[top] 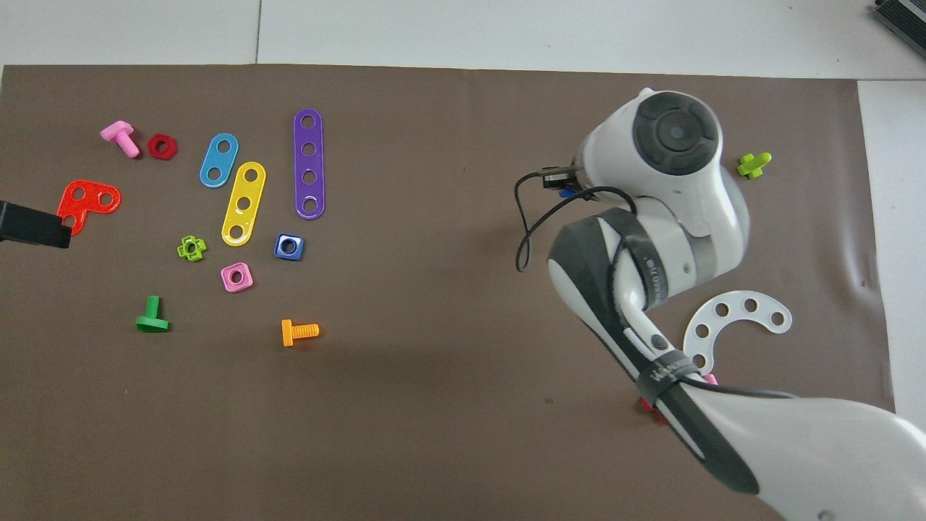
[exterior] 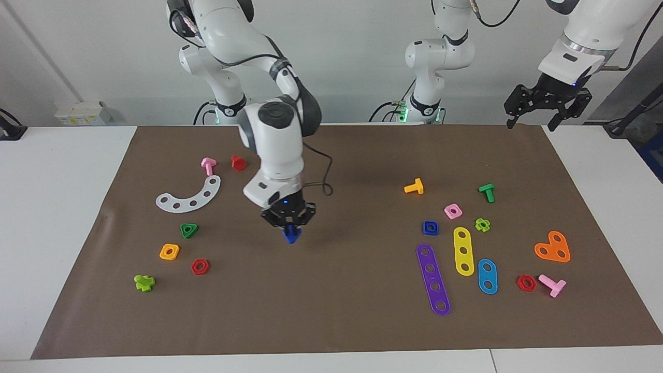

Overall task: Unscrew and place screws in storage area
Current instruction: 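Carry the blue bolt piece beside the green triangle and release it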

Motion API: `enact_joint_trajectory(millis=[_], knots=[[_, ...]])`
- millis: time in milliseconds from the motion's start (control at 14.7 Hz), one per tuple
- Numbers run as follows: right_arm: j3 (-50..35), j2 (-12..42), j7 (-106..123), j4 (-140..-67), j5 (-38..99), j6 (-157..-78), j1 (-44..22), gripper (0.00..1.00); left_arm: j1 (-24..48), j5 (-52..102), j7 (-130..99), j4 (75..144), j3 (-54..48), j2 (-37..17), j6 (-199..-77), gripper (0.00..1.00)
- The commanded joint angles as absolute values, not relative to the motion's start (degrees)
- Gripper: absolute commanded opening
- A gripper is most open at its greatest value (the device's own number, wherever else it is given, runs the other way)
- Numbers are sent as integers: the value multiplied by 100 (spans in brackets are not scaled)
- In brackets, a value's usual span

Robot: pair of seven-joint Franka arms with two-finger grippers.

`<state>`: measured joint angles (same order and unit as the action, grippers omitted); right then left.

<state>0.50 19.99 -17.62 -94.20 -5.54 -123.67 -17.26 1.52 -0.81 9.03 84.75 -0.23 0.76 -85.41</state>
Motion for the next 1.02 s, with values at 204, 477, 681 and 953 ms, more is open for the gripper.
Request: enact_joint_trajectory(millis=[204, 477, 681, 953], knots=[[-62, 1125, -336, -11844, -439, -13989, -529, 0, 88, -132, 949, 8622, -62, 211, -8499, 100], [-62, 1169, 26, -12629, -413, -15036, -159, 0, 88, -132, 949, 8622, -62, 211, -8499, 100], [-62, 1187, 149, -12700, -413, -15091, -97, 0, 88, -132, 949, 8622, -62, 211, -8499, 100], [-62, 1195, 79, -12657, -361, -15038, -114, 100, 88, -132, 949, 8622, -62, 211, -8499, 100]])
